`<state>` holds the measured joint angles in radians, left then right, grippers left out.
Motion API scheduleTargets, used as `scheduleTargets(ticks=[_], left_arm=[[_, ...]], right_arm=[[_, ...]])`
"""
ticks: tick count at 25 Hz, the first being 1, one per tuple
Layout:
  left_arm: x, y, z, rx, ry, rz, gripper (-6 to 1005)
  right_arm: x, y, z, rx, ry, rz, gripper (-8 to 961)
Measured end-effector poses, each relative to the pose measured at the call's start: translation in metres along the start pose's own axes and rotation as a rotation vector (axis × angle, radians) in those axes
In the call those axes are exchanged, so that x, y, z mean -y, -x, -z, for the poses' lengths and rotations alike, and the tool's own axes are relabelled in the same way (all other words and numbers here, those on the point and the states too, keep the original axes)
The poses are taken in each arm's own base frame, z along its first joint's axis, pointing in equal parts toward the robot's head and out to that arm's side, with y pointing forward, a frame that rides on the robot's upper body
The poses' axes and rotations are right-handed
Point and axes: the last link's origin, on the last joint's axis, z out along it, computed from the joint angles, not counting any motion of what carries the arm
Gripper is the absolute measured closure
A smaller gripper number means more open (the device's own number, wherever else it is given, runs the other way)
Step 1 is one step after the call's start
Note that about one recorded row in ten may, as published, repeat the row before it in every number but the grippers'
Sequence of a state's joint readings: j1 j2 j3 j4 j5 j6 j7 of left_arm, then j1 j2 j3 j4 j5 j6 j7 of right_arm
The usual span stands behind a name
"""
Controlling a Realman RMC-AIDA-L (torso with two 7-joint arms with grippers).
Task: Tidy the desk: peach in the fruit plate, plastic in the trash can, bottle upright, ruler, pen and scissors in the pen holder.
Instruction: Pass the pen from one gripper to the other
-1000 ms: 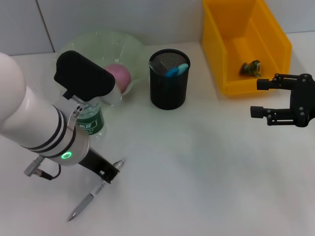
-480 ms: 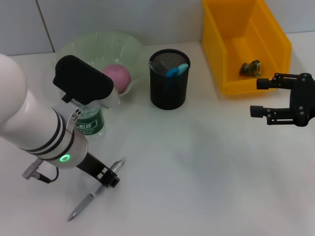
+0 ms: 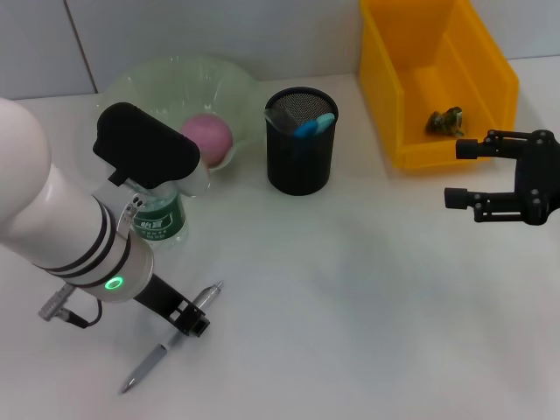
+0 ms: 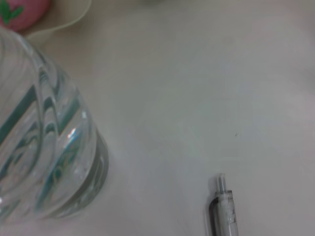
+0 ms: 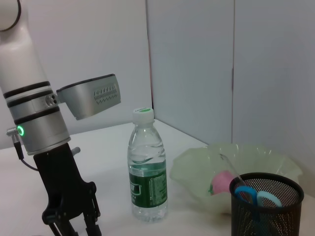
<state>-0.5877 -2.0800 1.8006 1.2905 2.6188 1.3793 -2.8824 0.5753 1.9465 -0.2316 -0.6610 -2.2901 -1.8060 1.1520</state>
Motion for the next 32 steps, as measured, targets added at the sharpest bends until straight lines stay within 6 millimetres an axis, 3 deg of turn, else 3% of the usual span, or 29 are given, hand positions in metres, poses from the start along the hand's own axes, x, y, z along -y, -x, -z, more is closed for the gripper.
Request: scheduleTargets(ticks=[18,23,32], left_arm=[[0.0015,0.0001,-0.0025,0.029,-0.019,-0.017,637],[0.0006,-0.0018,-0.0013,0.025,-0.018,-0.022,789],[-0.0005,-0.0047,0.0010,0.021,-0.016,-0.029,803]], right_arm=[[-0.0003,-0.0006,0.0003,-0.001,-0.001,-0.002,197],[-0.0002,-0.0005,0.0002,0.000,0.000,-0.002,199],[-0.0003,-0.0011,0.0013,0.001,-0.007,-0.004,202]])
